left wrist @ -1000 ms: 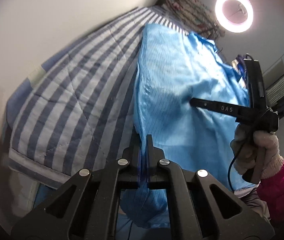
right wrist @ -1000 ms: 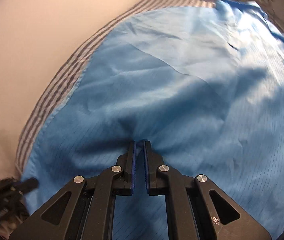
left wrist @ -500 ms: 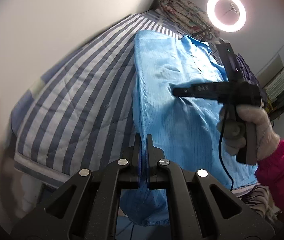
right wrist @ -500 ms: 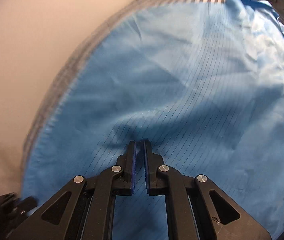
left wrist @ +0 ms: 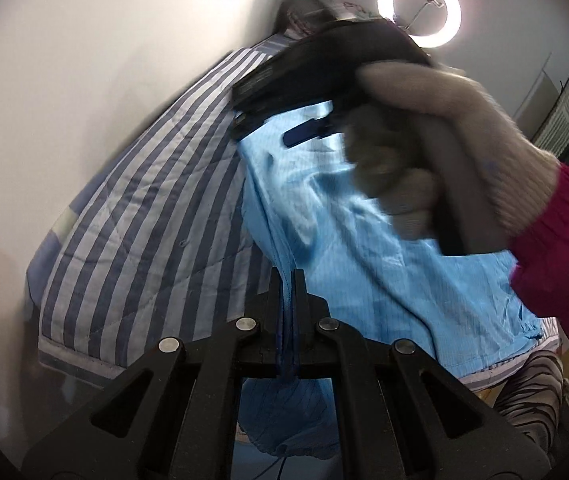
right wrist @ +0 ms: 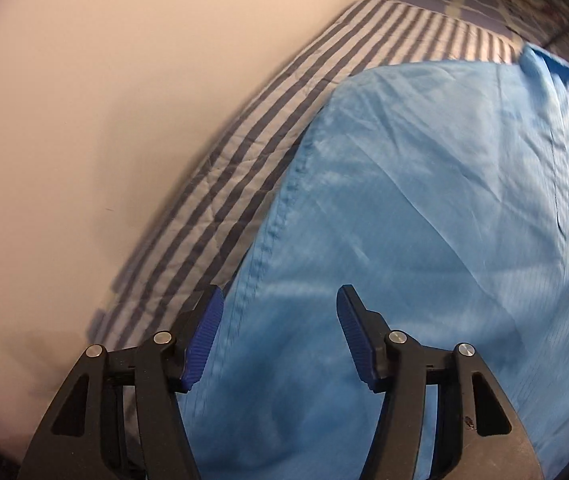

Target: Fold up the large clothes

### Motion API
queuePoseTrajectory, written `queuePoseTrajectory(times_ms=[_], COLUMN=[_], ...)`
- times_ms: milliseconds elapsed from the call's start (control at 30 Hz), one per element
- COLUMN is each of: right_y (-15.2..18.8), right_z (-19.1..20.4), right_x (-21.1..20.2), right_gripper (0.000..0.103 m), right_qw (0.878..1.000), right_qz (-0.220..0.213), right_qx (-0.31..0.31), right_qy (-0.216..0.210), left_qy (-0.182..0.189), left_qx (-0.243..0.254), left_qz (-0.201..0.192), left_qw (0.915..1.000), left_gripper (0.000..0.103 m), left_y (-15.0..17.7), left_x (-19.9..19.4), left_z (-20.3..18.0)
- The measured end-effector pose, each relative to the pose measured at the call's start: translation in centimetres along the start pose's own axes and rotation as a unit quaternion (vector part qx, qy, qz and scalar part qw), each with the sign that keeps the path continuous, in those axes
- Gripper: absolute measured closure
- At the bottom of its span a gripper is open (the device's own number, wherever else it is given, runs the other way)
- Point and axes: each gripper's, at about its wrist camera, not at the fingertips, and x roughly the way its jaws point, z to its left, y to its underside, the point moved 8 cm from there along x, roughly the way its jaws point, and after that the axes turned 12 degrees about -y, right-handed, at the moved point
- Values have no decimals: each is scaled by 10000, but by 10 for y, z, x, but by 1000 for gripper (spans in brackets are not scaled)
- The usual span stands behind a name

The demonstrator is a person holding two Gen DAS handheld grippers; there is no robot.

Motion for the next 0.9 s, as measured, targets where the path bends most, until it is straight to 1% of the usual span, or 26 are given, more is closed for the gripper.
queuePoseTrajectory(times_ms=[167, 200, 233, 267, 300, 367, 433, 533, 600, 667, 733, 767, 833, 900], right_y=[-11, -11, -11, -11, -11, -16, -18, -24, -26, -23, -18, -15, -4, 6], right_z=[4, 3, 2, 1, -1, -8, -16, -52, -65, -81, -101, -109, -131, -155], right_x=[29, 33, 38, 41, 42, 44, 36, 12, -9, -31, -56, -66, -92, -110], right_gripper=[45, 49, 55, 73, 87, 99, 101, 102, 102, 102, 102, 102, 102, 102], right_qw=[9970, 9960, 9951, 9945, 9937, 9941, 9971, 9997, 9983, 9951, 9878, 9842, 9720, 9614], right_qz=[295, 357, 420, 448, 458, 412, 284, -83, -401, -656, -1000, -1136, -1500, -1798], right_qx=[-257, -282, -299, -307, -319, -311, -148, 138, 366, 535, 769, 871, 1149, 1360], right_qy=[664, 763, 841, 894, 967, 951, 688, 166, -219, -503, -910, -1041, -1394, -1575], left_qy=[-67, -79, -90, -93, -98, -91, -86, -85, -52, -29, 10, 43, 73, 116], left_qx=[338, 390, 431, 457, 477, 526, 625, 853, 1001, 1148, 1321, 1410, 1597, 1829], left_qz=[-64, -73, -77, -75, -77, -89, -112, -192, -247, -308, -353, -351, -363, -342], left_qw=[9994, 9992, 9990, 9989, 9988, 9985, 9979, 9961, 9947, 9929, 9906, 9894, 9865, 9825], left_gripper=[103, 103, 103, 103, 103, 103, 103, 103, 103, 103, 103, 103, 103, 103], left_y=[-3, -3, -4, -5, -4, -5, -6, -9, -9, -9, -8, -6, -1, 6], left_x=[2, 2, 3, 4, 3, 3, 2, 1, -5, -9, -12, -13, -15, -15], left_z=[-17, -20, -23, -25, -29, -35, -43, -61, -71, -86, -105, -114, -131, -151])
